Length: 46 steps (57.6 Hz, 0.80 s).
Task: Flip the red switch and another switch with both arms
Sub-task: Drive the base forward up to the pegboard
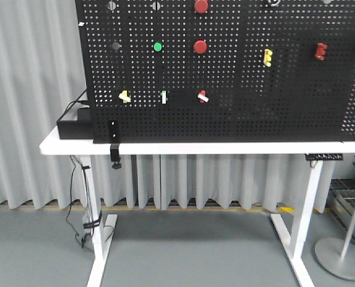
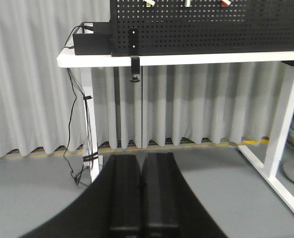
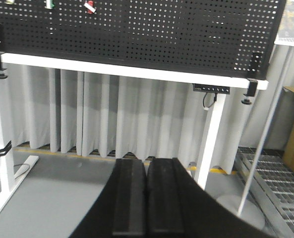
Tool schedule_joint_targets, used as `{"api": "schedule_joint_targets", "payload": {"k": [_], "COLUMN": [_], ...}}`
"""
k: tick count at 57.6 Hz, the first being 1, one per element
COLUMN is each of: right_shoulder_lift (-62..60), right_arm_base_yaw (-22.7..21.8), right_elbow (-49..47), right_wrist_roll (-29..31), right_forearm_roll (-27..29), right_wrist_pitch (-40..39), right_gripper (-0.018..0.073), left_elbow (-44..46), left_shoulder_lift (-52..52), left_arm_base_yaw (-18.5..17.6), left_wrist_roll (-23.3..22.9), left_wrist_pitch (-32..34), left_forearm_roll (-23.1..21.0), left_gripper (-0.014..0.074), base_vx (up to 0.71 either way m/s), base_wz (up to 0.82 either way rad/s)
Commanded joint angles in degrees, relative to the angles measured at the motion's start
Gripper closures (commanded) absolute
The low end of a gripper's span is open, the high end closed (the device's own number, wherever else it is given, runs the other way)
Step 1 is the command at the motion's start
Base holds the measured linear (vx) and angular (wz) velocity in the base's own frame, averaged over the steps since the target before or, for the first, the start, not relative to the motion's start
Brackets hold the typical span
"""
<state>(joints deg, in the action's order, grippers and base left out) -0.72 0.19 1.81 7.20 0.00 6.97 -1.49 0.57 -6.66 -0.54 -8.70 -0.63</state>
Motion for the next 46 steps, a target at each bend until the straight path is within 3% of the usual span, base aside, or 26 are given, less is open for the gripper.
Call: {"api": "schedule_joint_targets", "payload": {"k": [1, 46], "right_shoulder_lift": [-0.58, -0.58], "right_arm_base_yaw": [-0.38, -0.38], "right_elbow": [0.29, 0.29], "right_wrist_roll": [0.27, 0.27], "right_forearm_roll": [-0.42, -0.42], "right_wrist_pitch": [-4.88, -4.88], "right_gripper": [0.0561, 0.0561], "left_elbow": [-1.15, -1.15], "left_shoulder_lift": [1.12, 1.12], "left_arm_base_yaw": [-0.04, -0.04], "left_wrist_roll": [-0.53, -0.53], "left_wrist_pitch": [5.20, 5.20], "left_forearm_roll": [-0.60, -0.60], "left_gripper": [0.0594, 0.0594], "base_vx": [0.44, 0.42], "base_wz": [-0.01, -0.02]}}
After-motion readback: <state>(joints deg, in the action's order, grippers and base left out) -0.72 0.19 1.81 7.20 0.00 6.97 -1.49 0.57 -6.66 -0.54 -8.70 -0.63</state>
